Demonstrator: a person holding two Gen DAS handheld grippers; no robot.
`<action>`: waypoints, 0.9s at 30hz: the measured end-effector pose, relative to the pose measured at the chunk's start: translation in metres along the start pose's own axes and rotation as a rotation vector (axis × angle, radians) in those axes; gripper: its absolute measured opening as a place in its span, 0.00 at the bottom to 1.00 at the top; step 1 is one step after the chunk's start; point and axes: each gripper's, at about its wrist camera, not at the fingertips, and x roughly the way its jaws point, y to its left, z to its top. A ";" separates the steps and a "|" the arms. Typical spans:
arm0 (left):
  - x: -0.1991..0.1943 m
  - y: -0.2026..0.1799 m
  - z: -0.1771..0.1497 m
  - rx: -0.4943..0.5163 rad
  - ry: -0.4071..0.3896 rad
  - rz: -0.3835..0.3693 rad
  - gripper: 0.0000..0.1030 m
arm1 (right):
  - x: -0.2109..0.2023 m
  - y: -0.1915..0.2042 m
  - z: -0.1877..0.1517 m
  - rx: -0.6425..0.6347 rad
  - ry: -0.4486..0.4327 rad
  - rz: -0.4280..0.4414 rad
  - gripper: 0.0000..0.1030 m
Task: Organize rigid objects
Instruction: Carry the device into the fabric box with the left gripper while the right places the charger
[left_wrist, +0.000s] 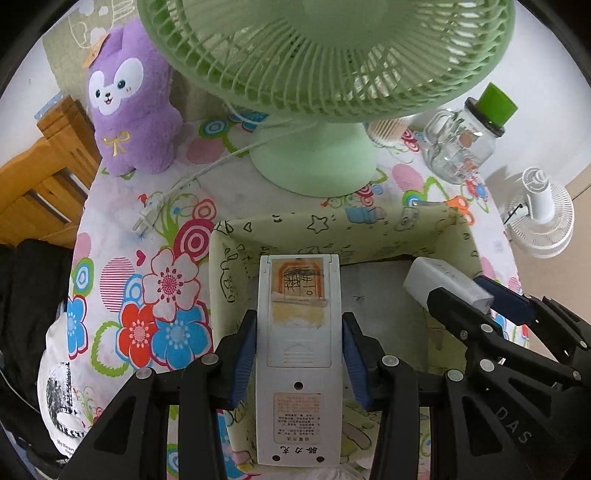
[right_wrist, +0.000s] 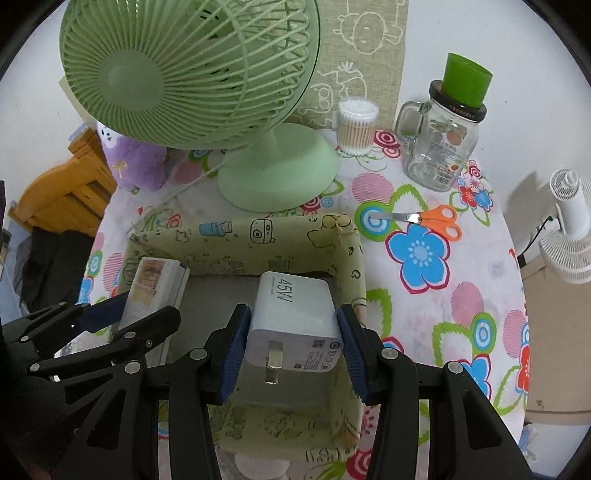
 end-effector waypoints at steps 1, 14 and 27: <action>0.003 0.000 0.000 0.003 0.007 0.005 0.43 | 0.003 0.000 0.000 0.000 0.001 -0.001 0.50; 0.005 -0.001 -0.002 0.028 0.020 0.000 0.50 | 0.010 0.002 0.000 -0.057 -0.042 -0.046 0.51; -0.026 0.000 -0.012 0.035 -0.028 0.028 0.79 | -0.015 -0.008 -0.008 -0.003 -0.018 0.013 0.59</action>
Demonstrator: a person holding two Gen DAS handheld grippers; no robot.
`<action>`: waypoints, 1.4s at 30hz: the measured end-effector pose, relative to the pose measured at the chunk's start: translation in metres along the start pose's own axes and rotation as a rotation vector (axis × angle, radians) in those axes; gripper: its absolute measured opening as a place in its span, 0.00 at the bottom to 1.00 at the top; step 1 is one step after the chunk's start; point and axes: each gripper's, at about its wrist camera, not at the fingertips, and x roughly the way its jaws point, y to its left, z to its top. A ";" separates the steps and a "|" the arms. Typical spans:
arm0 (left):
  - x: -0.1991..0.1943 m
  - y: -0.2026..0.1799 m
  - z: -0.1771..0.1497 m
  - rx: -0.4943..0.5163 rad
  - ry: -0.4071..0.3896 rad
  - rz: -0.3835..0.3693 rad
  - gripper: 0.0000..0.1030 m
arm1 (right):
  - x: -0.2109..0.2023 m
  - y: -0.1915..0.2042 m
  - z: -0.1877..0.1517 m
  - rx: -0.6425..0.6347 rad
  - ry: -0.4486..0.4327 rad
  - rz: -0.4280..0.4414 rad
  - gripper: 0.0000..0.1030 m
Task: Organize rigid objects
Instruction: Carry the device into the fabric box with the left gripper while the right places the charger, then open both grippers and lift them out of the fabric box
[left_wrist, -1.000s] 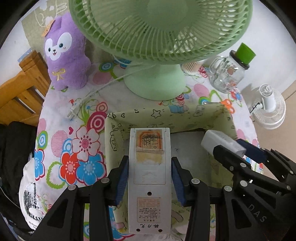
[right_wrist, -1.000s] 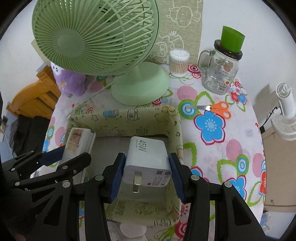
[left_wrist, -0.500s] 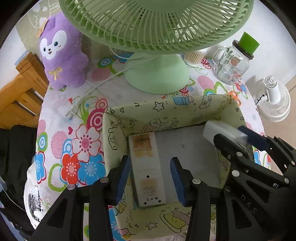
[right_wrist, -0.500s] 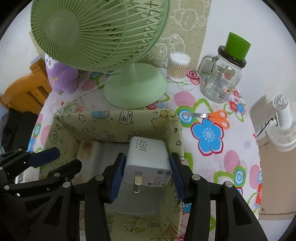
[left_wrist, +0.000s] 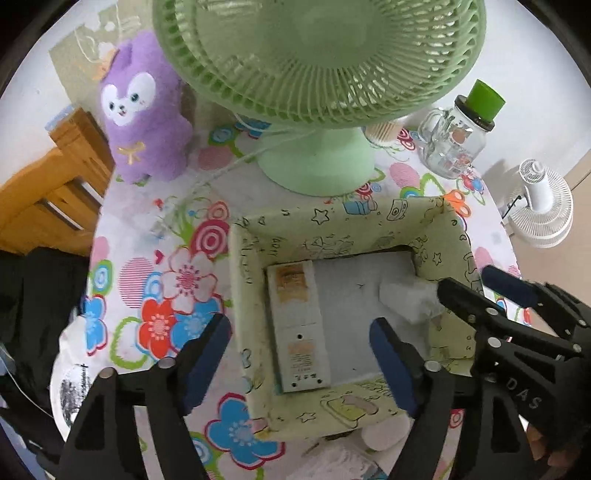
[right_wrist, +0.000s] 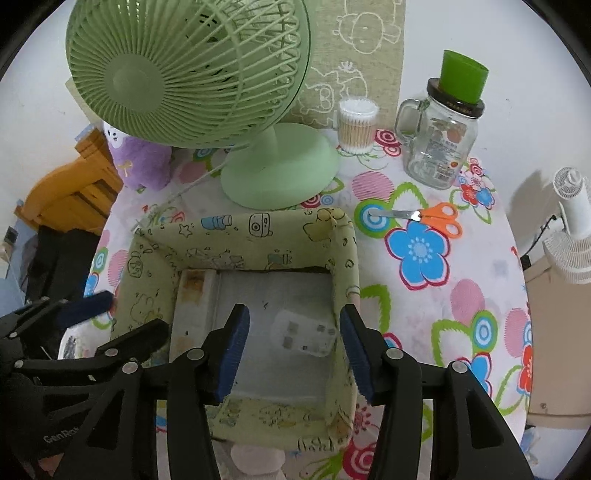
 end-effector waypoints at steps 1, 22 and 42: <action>-0.002 0.001 -0.001 -0.006 0.000 -0.007 0.80 | -0.003 -0.001 -0.001 0.005 -0.004 -0.020 0.66; -0.056 -0.001 -0.051 0.007 -0.063 -0.029 0.94 | -0.061 0.001 -0.045 0.030 -0.058 -0.013 0.82; -0.092 -0.008 -0.093 0.070 -0.115 -0.031 0.96 | -0.109 0.012 -0.086 0.026 -0.104 -0.031 0.83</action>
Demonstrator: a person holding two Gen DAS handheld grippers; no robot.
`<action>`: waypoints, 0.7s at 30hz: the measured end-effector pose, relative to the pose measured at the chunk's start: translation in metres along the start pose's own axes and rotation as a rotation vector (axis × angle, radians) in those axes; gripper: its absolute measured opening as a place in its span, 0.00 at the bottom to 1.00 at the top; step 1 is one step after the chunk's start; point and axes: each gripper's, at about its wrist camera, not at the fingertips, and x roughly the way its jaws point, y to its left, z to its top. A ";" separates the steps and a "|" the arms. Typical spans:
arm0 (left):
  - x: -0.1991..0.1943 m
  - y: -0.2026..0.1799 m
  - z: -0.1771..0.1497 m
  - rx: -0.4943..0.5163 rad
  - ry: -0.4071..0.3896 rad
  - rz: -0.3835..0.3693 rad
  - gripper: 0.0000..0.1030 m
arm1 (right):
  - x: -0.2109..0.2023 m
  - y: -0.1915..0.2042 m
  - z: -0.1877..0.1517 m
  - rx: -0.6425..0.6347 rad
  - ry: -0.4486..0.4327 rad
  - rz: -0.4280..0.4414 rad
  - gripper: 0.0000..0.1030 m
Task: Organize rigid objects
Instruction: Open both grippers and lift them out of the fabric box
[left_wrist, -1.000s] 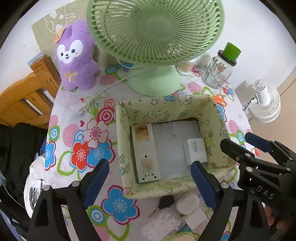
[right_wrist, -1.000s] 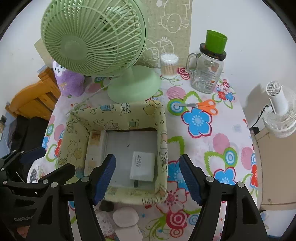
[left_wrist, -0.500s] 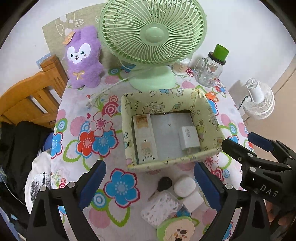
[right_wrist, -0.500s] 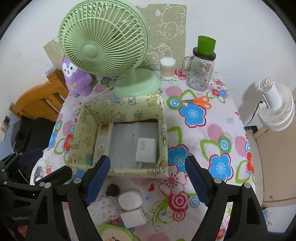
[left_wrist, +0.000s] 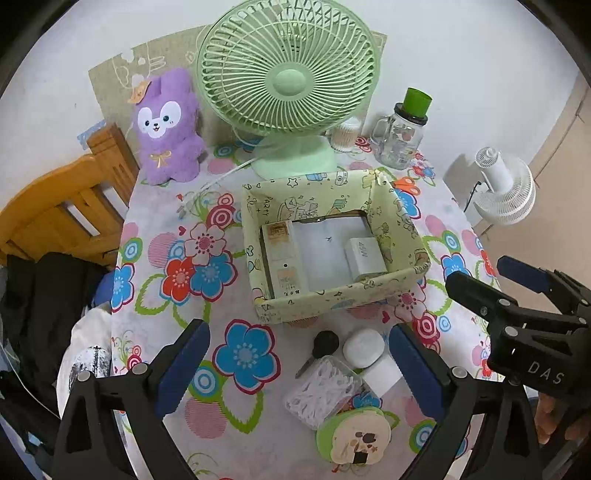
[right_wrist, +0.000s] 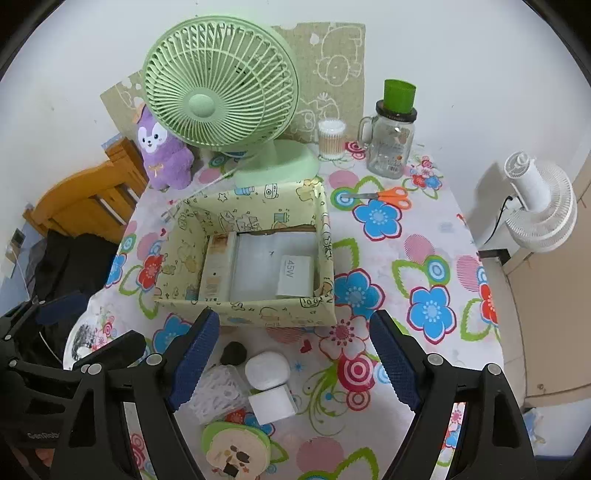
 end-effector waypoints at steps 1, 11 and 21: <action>-0.002 -0.001 -0.001 0.003 -0.004 0.001 0.96 | -0.002 0.000 -0.001 -0.001 -0.004 -0.002 0.83; -0.013 0.000 -0.018 0.026 -0.027 0.001 0.96 | -0.025 0.005 -0.014 0.007 -0.056 -0.020 0.83; -0.018 0.002 -0.034 0.035 -0.029 -0.024 0.96 | -0.032 0.015 -0.030 -0.019 -0.062 -0.024 0.83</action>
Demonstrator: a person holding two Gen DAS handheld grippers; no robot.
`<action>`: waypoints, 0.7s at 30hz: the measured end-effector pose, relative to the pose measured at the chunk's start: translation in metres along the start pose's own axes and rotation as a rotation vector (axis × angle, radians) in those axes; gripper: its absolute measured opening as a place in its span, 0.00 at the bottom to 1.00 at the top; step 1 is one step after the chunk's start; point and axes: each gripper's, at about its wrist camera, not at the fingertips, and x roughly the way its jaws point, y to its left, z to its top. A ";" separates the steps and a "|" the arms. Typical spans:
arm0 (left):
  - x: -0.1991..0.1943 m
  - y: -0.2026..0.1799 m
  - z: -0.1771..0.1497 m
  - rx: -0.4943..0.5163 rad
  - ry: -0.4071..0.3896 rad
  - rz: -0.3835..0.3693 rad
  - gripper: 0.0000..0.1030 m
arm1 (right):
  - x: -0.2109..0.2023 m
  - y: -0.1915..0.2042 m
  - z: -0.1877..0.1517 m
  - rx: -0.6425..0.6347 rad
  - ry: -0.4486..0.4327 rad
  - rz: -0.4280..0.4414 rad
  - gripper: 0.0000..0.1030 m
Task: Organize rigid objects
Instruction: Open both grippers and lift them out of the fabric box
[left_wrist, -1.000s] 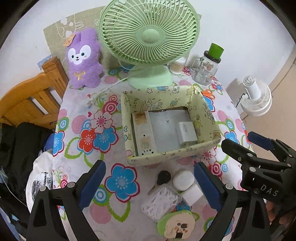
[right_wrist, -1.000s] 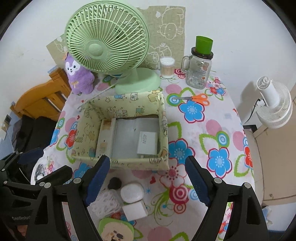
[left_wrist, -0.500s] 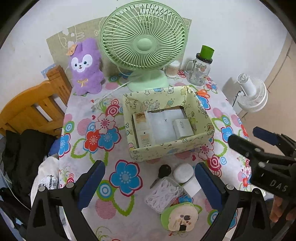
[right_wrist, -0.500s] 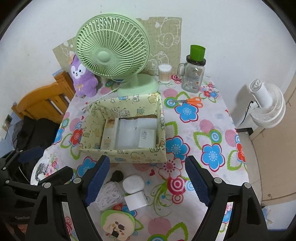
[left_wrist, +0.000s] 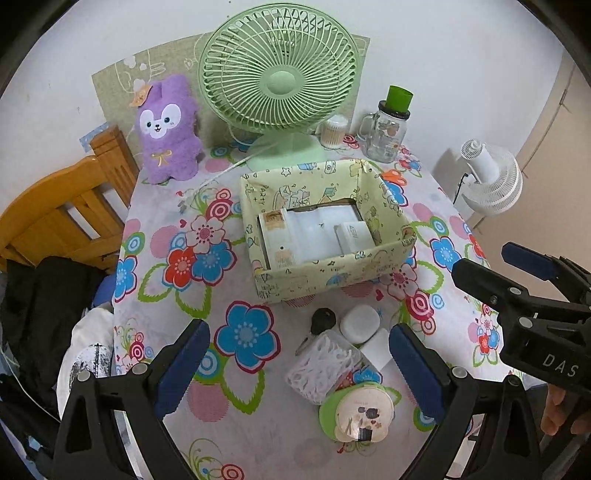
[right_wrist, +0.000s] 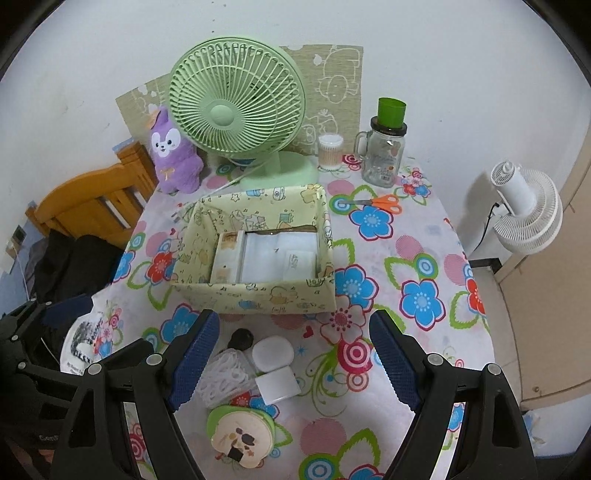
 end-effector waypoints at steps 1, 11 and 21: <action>0.000 0.000 -0.001 0.001 0.001 -0.003 0.96 | -0.001 0.001 -0.002 -0.001 -0.003 0.000 0.83; 0.006 0.001 -0.013 0.026 0.006 -0.032 0.96 | 0.002 0.001 -0.016 0.009 0.008 -0.004 0.83; 0.027 0.004 -0.032 0.043 0.051 -0.056 0.96 | 0.020 0.006 -0.035 -0.016 0.050 -0.004 0.83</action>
